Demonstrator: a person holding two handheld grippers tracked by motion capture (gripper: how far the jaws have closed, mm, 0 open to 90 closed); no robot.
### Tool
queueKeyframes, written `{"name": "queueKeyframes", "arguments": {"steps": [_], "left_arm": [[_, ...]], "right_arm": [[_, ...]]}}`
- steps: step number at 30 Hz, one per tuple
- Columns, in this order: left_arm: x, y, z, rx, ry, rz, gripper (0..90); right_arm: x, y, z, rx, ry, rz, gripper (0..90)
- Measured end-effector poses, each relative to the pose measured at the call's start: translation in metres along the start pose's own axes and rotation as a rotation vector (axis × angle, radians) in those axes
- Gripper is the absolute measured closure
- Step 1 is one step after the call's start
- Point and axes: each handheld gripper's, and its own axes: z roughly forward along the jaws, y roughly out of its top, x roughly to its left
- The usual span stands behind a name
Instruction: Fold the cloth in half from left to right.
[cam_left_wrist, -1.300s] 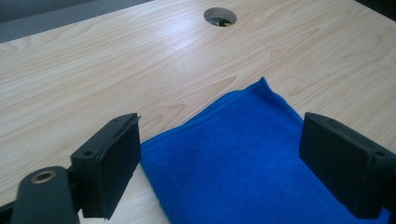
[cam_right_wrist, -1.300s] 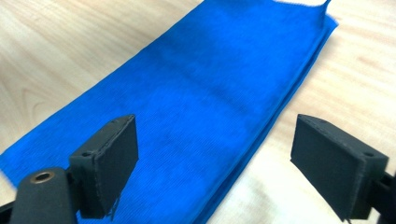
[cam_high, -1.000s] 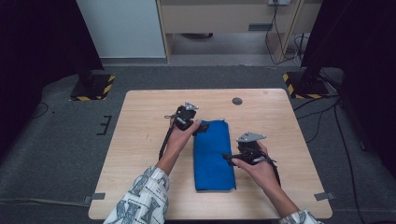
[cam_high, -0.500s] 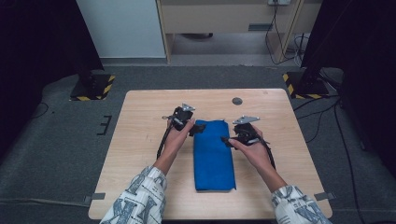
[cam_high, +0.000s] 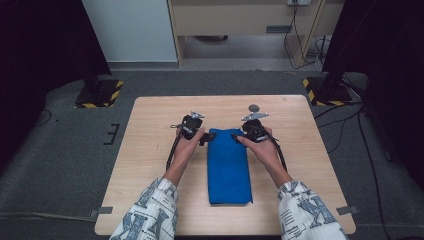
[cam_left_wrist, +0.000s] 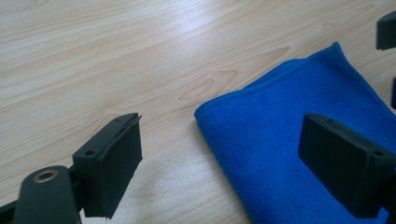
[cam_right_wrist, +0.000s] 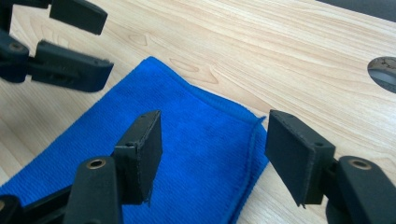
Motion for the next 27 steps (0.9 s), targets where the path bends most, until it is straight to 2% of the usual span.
{"name": "queueKeyframes", "arguments": {"steps": [4,5,12,17,22,27], "left_arm": [[-0.002,0.001,-0.002,0.004,-0.013,0.0,13.0],[-0.002,0.001,-0.004,0.015,0.001,0.007,13.0],[-0.004,0.004,-0.011,-0.001,0.007,0.007,15.4],[-0.004,0.003,-0.009,0.012,0.008,0.006,19.1],[-0.001,-0.002,-0.008,0.009,0.006,-0.013,21.6],[0.004,-0.007,-0.006,0.013,0.007,-0.022,23.8]], "right_arm": [[0.002,0.006,0.001,0.003,-0.007,-0.005,38.5],[0.002,0.007,0.001,0.007,-0.008,-0.002,40.1],[-0.003,0.016,0.002,0.008,-0.021,0.002,51.8],[-0.009,0.015,0.007,0.023,-0.044,0.004,57.5],[-0.017,0.01,0.017,0.054,-0.076,0.019,56.5],[-0.023,0.003,0.029,0.08,-0.085,0.049,53.3]]}}
